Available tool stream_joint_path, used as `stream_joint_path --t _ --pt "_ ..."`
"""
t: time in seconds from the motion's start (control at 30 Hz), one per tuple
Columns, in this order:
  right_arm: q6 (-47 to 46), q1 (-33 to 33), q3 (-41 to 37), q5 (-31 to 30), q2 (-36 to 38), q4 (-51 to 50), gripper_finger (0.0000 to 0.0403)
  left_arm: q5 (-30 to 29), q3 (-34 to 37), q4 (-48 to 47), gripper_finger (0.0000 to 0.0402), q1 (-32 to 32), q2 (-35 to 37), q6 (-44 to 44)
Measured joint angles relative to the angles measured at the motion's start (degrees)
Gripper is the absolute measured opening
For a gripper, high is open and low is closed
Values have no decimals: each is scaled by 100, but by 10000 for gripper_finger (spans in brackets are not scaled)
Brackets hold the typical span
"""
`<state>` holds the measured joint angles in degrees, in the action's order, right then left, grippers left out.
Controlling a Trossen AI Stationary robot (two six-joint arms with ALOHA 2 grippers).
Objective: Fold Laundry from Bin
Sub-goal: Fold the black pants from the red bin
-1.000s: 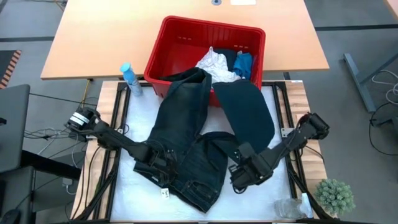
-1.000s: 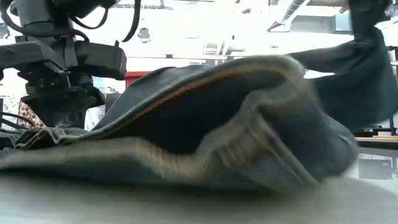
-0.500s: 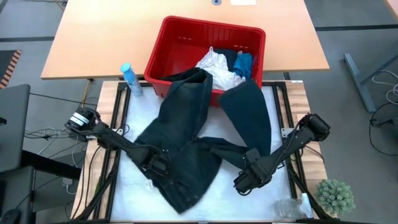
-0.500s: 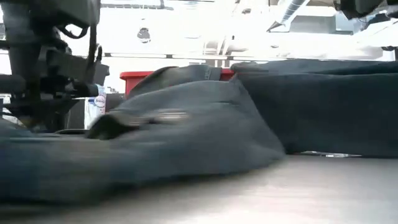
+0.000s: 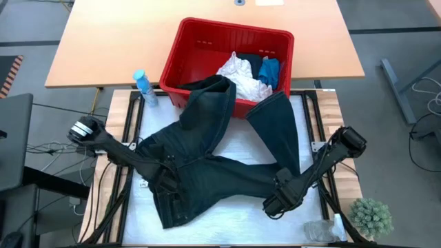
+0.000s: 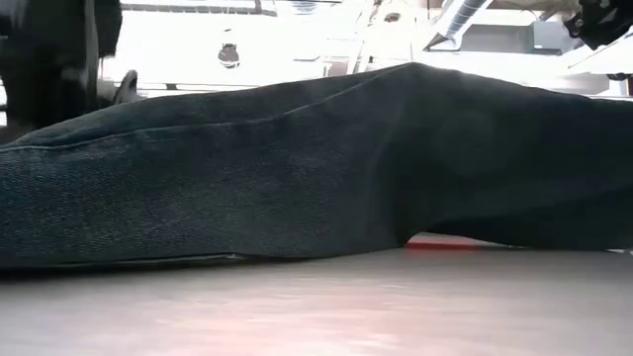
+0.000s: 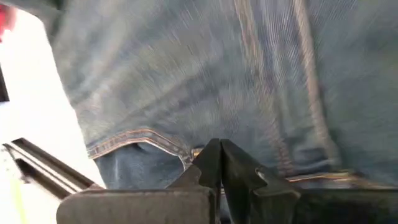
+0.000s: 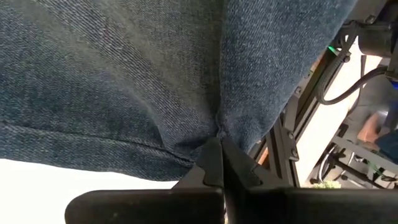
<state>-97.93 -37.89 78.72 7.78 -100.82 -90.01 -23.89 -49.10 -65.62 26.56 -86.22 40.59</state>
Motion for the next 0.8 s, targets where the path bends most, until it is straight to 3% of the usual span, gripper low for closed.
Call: stream_joint_path --t 0.13,0.23,0.37,0.5,0.67,0.8 --pt "54 1 1 -14 0 4 17 60 -309 485 0 134 1080 680" --pt "63 -23 2 -25 0 13 17 376 -208 2113 0 446 2004 834" --pt "66 -36 2 -46 0 39 17 129 29 2808 0 1105 2484 1392" --pt "54 -37 0 -49 0 91 18 -70 245 3191 0 1855 2050 1763" --pt "52 -37 2 -49 0 131 18 416 166 4053 0 2287 841 1774" --pt "95 -34 2 -52 0 152 18 607 0 4147 0 2439 56 2149"
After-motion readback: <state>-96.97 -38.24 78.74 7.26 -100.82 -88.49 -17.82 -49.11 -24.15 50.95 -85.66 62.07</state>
